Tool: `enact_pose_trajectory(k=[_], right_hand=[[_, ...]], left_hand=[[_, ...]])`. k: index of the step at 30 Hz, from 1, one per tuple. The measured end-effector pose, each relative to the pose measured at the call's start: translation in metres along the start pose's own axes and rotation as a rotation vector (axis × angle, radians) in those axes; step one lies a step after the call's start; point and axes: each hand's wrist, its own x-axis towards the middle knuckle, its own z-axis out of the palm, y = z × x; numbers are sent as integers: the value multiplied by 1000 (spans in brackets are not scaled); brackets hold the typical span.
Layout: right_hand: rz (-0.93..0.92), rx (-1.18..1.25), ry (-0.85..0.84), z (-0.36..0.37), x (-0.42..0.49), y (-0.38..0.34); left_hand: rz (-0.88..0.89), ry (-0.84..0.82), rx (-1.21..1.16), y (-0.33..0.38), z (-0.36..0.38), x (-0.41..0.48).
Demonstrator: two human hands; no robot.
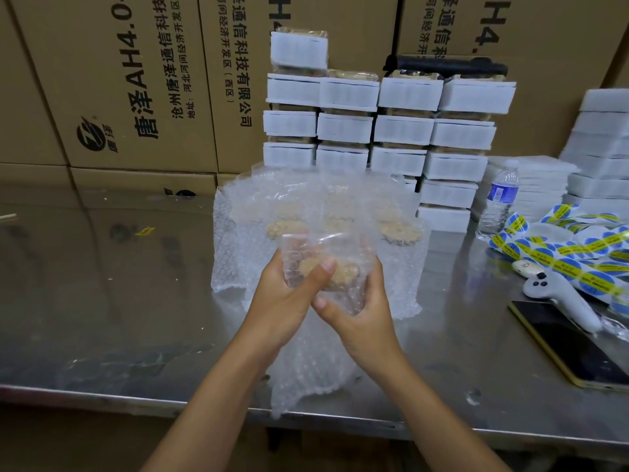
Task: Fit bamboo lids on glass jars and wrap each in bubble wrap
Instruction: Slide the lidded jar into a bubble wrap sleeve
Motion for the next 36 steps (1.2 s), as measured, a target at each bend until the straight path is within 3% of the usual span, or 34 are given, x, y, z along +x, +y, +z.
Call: enact_pose_trajectory(k=[9, 15, 22, 26, 31, 36], right_hand=[[22, -27, 81, 11, -3, 0], [5, -6, 25, 39, 3, -8], [90, 34, -156, 83, 23, -4], [133, -9, -278, 90, 34, -2], [196, -28, -257, 76, 20, 16], [263, -67, -212, 53, -6, 31]], left_hand=[[21, 34, 45, -21, -39, -10], [-70, -153, 218, -36, -71, -29], [34, 2, 252, -32, -108, -22], [13, 63, 146, -33, -138, -12], [-43, 161, 66, -46, -177, 9], [-96, 103, 95, -63, -200, 32]])
